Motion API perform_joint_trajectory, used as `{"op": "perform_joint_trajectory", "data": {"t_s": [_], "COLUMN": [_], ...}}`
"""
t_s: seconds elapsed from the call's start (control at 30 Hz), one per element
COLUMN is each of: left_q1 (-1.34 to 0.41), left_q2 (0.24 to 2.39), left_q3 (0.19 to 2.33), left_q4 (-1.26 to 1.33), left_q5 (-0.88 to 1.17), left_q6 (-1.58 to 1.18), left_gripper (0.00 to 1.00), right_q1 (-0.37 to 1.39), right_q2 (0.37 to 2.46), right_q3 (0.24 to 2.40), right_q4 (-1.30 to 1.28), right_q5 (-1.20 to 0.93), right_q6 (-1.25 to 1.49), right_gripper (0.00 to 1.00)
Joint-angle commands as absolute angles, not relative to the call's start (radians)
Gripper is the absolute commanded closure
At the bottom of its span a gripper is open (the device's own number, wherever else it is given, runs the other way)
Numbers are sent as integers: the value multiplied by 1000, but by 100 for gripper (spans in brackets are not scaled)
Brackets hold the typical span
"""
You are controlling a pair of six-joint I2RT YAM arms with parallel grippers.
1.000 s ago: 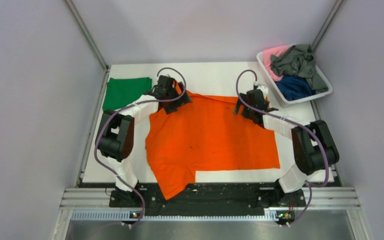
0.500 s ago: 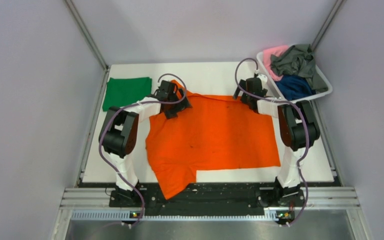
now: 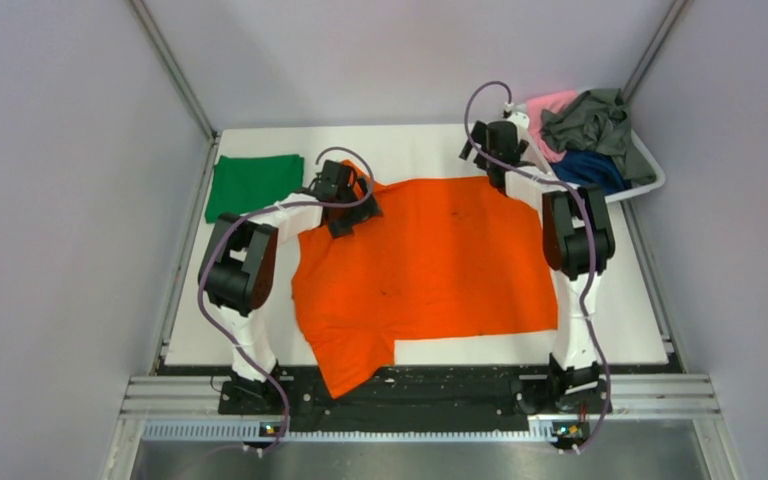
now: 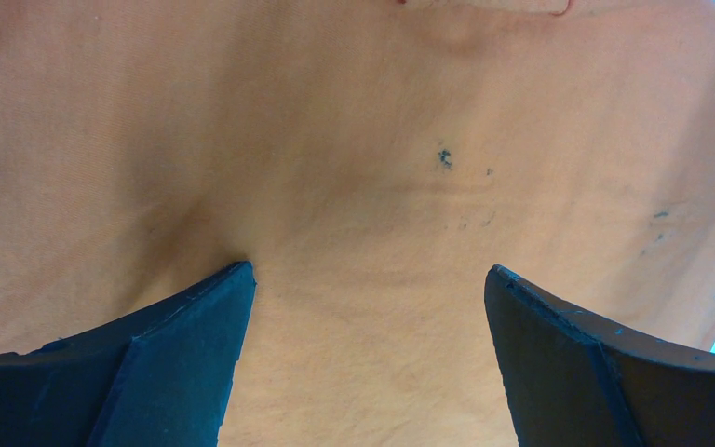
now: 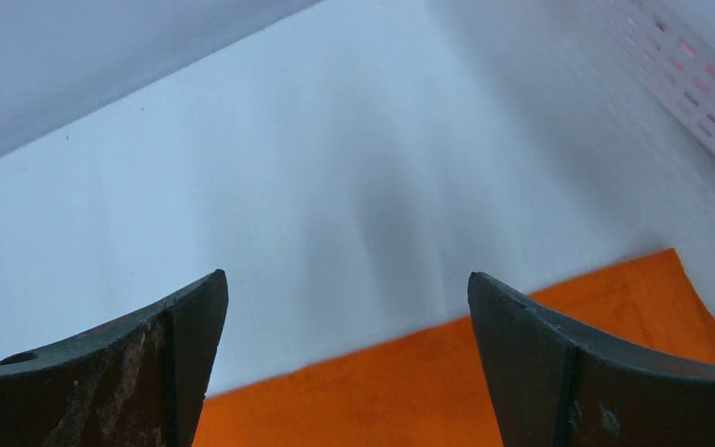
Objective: Fold and stack the t-shirts
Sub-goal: Flatten out the tshirt
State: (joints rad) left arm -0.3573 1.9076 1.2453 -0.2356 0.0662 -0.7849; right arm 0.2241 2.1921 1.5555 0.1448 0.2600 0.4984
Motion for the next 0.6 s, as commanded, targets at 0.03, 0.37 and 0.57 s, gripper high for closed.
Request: {"op": "perform_joint_trajectory", "data": {"t_s": [0.03, 0.37, 0.57], "left_q1": [-354, -351, -351], "left_q2": [1911, 2052, 2163], "left_q3": [1314, 1567, 1685], "left_q4": [-295, -286, -324], "left_q5": [23, -50, -99], "left_q6": [-756, -729, -713], "left_gripper": [1, 4, 21], "right_q1": [223, 325, 327], "right_q2": [1997, 1627, 1608], "right_q3": [1450, 884, 808], "right_q4": [98, 121, 74], "right_q5": [163, 49, 5], "right_q6": [439, 473, 487], "right_gripper": [2, 3, 4]}}
